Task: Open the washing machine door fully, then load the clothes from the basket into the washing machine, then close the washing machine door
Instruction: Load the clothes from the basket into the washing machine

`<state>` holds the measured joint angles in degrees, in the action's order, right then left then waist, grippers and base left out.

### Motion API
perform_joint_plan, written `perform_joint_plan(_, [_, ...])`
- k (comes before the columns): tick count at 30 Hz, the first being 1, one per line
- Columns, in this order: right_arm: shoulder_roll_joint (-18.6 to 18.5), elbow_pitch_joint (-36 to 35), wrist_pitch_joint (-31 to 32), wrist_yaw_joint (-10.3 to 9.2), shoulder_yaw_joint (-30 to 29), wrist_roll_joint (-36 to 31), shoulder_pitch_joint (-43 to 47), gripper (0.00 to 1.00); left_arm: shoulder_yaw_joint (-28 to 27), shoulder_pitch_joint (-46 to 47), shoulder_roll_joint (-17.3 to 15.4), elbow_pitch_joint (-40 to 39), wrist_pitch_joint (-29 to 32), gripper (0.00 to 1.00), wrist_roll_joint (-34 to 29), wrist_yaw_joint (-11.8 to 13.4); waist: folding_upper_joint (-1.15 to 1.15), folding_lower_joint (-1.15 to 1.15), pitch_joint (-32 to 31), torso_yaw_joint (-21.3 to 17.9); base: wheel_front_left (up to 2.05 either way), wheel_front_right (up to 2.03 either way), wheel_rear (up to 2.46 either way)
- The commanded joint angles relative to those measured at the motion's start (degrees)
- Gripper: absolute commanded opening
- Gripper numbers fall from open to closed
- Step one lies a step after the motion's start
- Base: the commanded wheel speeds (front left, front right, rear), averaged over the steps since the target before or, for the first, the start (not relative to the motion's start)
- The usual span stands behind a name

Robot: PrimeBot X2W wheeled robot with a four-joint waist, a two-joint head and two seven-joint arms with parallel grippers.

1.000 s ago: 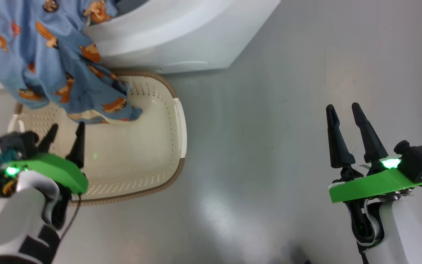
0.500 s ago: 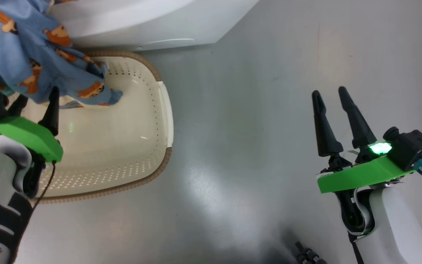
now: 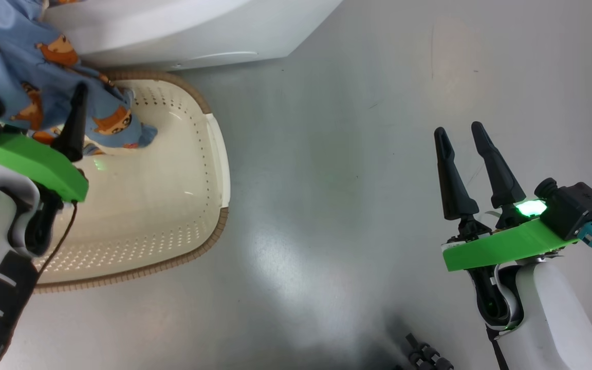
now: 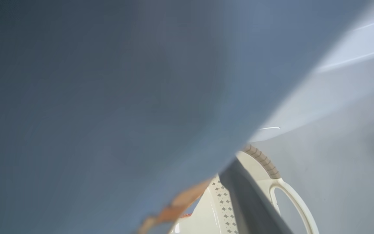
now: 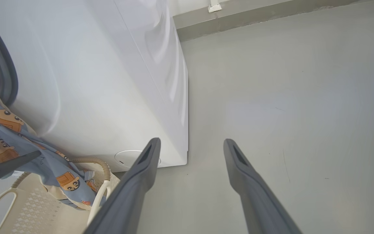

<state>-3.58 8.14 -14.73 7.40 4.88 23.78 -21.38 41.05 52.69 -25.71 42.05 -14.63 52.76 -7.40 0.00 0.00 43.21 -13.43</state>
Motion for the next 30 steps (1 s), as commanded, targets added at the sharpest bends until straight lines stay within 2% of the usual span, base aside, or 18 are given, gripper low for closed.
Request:
perform_joint_plan(1, [0.33, -1.25, -0.27, 0.09, 1.25, -0.59, 1.04, 1.00, -1.64, 0.82, -2.47, -1.27, -0.37, 1.00, 0.70, -0.09, 0.00, 0.00, -0.04, 0.00, 0.00, 0.00, 0.00])
perform_joint_plan(3, [0.37, -1.21, -0.27, 0.09, 1.28, -0.63, 1.06, 1.00, -2.00, 0.98, -2.35, -1.85, -0.37, 1.00, 0.87, -0.09, 0.00, 0.00, -0.20, -0.01, 0.00, 0.00, 0.00])
perform_joint_plan(4, [0.38, -1.21, -0.27, 0.09, 1.30, -0.64, 1.06, 1.00, -2.30, 1.03, -2.23, -2.13, -0.37, 0.95, 1.05, -0.09, 0.00, 0.00, -0.25, 0.00, 0.00, 0.00, 0.00])
perform_joint_plan(5, [0.40, -1.21, -0.27, 0.09, 1.31, -0.66, 1.04, 1.00, -2.55, 1.06, -2.13, -2.38, -0.37, 0.48, 1.16, -0.09, 0.00, 0.00, -0.31, 0.01, 0.00, 0.00, 0.00])
perform_joint_plan(7, [0.43, -1.18, -0.27, 0.09, 1.28, -0.68, 1.00, 1.00, -3.20, 0.97, -1.87, -2.93, -0.37, 0.22, 1.53, -0.09, 0.00, 0.00, -0.46, 0.07, 0.00, 0.00, 0.00])
perform_joint_plan(8, [0.44, -1.15, -0.27, 0.09, 1.24, -0.70, 0.98, 1.00, -3.52, 0.85, -1.74, -3.21, -0.37, 0.00, 1.66, -0.09, 0.00, 0.00, -0.58, 0.14, 0.00, 0.00, 0.00])
perform_joint_plan(15, [0.51, -1.31, -0.27, 0.09, 0.23, -0.66, 1.27, 1.00, -6.94, -1.42, -0.79, -6.06, -0.37, 0.00, 0.88, -0.09, 0.00, 0.00, -1.61, 1.48, 0.00, 0.00, 0.00])
perform_joint_plan(23, [0.60, -1.30, -0.27, 0.09, -0.79, -0.65, 1.84, 1.00, -17.52, -6.87, 0.71, -13.78, -0.37, 0.00, -3.77, -0.09, 0.00, 0.00, -3.46, 3.90, 0.00, 0.00, 0.00])
perform_joint_plan(30, [0.64, -0.90, -0.27, 0.09, -0.78, -0.41, 1.89, 1.00, -23.79, -9.08, 0.82, -21.89, -0.37, 0.00, -7.82, -0.09, 0.00, 0.00, -4.90, 5.01, 0.00, 0.00, 0.00])
